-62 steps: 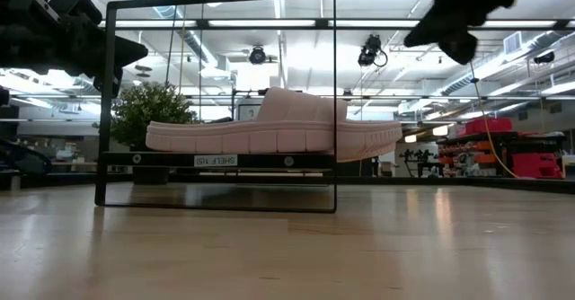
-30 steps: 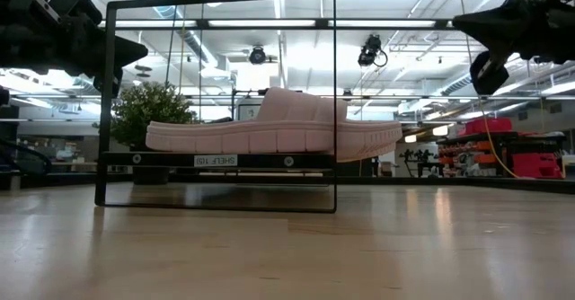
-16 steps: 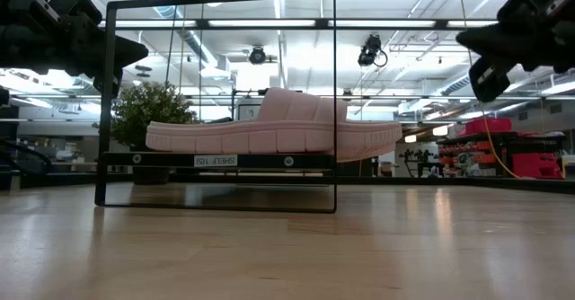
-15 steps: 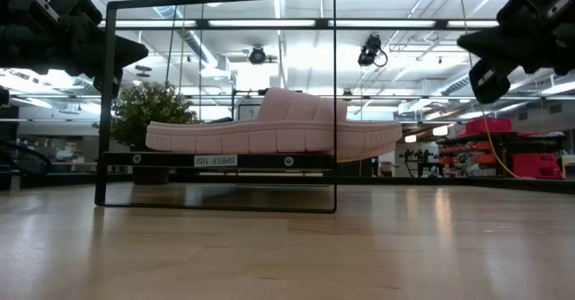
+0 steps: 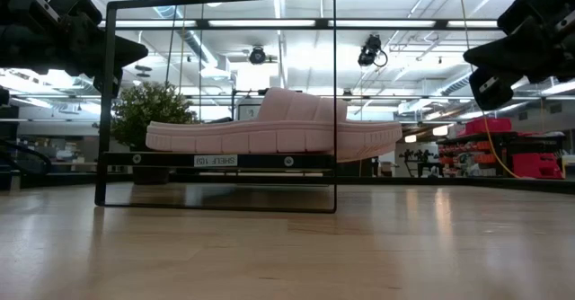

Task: Pick and place slides into the shelf
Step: Return to Home Position

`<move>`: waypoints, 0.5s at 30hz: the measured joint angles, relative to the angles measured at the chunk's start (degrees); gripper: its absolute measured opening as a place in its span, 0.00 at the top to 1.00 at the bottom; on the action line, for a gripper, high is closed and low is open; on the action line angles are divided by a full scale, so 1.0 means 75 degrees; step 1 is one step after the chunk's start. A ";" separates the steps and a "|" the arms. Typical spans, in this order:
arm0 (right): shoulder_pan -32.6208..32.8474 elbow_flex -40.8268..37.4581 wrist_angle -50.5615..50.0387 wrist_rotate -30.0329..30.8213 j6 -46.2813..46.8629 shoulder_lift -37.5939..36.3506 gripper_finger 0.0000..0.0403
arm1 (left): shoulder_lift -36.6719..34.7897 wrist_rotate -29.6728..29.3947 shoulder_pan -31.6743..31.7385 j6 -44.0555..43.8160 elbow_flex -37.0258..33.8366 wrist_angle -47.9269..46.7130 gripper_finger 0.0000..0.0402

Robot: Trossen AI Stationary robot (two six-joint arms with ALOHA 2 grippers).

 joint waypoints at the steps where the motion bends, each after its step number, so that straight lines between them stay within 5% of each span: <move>1: 0.0000 0.0000 -0.0001 0.0000 -0.0022 0.0000 1.00 | 0.0000 0.0000 0.0001 0.0002 0.0000 0.0000 0.93; 15: -0.0003 0.0000 -0.0060 0.0271 -0.0767 0.0000 1.00 | 0.0000 0.0000 -0.0001 0.0002 0.0000 0.0002 0.94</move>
